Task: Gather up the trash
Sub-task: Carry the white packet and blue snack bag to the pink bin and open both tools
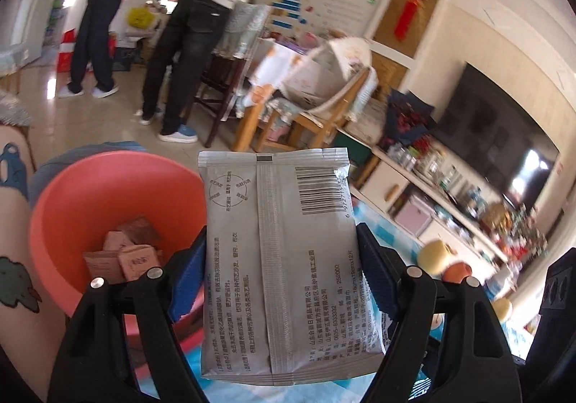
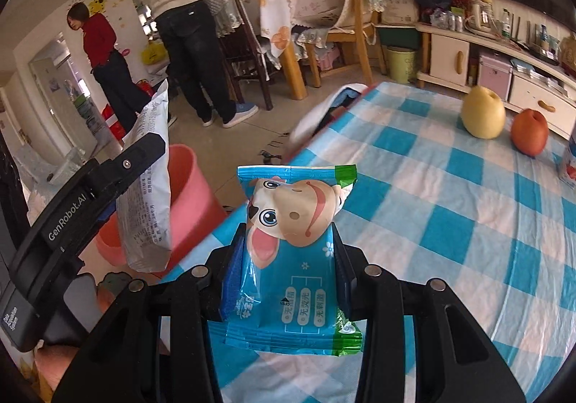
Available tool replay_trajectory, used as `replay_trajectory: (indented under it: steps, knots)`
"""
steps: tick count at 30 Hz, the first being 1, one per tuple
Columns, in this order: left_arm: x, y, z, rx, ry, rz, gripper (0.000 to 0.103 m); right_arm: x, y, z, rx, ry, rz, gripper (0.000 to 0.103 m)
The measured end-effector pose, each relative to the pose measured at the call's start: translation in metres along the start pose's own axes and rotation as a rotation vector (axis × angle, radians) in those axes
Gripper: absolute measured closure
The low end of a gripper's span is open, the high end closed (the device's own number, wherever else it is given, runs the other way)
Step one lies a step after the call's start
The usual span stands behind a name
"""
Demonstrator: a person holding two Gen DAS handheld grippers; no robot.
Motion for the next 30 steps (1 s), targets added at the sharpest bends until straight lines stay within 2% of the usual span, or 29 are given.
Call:
replay_trajectory:
  steps: [7,15,22,27,30]
  knots:
    - [-0.026,0.065,-0.005,-0.15,-0.073,-0.125,0.025,-0.037,0.071,0.033,-0.11,-0.005,-0.111,0.06]
    - [-0.037,0.125,0.005,-0.242,-0.041,-0.24,0.025,-0.059,0.133,0.083,-0.184,0.029,-0.202,0.06]
    - [-0.032,0.145,0.014,-0.289,0.006,-0.282,0.025,-0.061,0.144,0.124,-0.214,0.082,-0.188,0.057]
    - [-0.032,0.146,0.015,-0.305,0.003,-0.268,0.018,-0.063,0.142,0.131,-0.215,0.064,-0.173,0.056]
    - [-0.03,0.138,0.014,-0.324,0.001,-0.228,0.015,-0.064,0.134,0.126,-0.179,0.038,-0.158,0.042]
Point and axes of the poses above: each gripper's, at about its wrist camera, not at the fingertips, and z roughly the way its jaws point, y to its left, x to its underside, the point moved 6 cm from there along z, roughly the way its jaws point
